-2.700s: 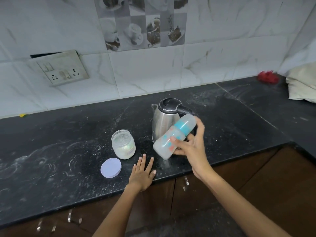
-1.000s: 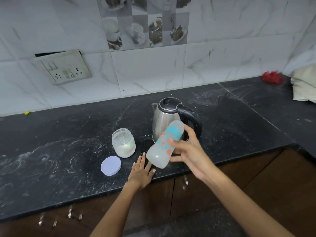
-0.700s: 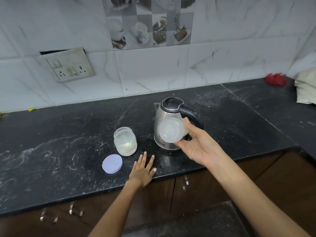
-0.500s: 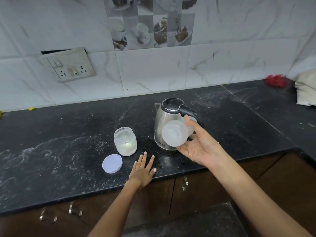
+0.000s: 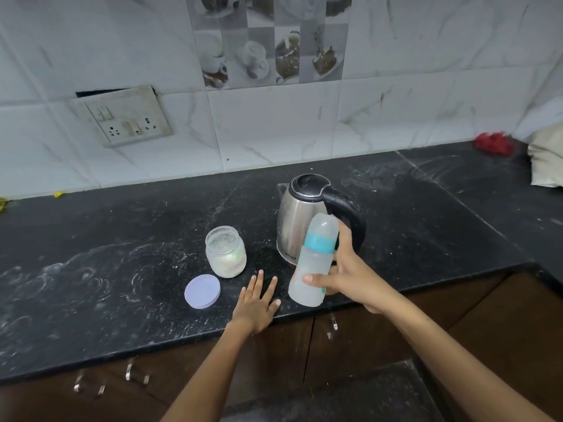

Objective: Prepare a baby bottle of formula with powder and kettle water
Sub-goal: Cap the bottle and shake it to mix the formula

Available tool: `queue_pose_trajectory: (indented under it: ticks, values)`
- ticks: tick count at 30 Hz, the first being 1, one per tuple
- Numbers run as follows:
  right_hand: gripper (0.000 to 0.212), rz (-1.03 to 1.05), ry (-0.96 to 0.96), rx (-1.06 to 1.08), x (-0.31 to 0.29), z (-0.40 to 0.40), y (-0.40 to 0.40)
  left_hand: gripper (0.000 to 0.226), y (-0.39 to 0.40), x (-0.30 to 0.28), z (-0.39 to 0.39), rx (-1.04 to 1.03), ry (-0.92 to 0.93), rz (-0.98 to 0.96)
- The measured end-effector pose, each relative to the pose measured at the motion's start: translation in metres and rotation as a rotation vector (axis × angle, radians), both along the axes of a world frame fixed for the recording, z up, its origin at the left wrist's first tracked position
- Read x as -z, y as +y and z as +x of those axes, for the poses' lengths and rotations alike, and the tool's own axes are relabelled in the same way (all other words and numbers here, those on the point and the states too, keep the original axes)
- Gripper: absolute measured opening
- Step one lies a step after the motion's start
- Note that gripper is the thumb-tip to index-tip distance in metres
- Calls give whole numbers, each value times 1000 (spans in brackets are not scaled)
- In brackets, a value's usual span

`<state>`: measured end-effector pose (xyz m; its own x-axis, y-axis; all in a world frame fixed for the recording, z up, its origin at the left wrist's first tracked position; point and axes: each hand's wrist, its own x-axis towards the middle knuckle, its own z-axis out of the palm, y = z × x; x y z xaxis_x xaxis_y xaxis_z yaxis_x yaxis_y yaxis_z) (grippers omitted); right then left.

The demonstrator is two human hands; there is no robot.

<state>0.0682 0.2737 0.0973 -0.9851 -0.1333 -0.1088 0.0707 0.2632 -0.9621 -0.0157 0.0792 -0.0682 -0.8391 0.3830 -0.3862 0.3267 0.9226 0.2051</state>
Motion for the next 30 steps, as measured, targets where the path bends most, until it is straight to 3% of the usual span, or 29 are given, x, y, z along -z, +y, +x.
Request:
queue_pose_trajectory:
  ticks: [3,6,10,15,19,23,27,30]
  values:
    - [115,-107,100,-55,-1,-3,0,59,2,-1,1,-5,-3,2]
    - [113,-377,136,150,2,-9,-3,59,4,-2,1,-10,3,4]
    - [105,-295,83,16,13,-3,-14,61,4,-5,4,-13,3,22]
    - [102,-483,116,201,16,-10,-5,60,4,-3,2,-6,7,20]
    - [102,-393,88,-16,24,0,-21,69,3,-7,5,-9,10,8]
    - [99,-582,138,232,15,-13,-9,59,4,-4,2,-10,11,35]
    - [101,-447,49,37,27,2,-23,71,2,-6,5,-17,26,33]
    - [95,-571,102,163,24,-4,-13,62,3,-5,3,-18,12,40]
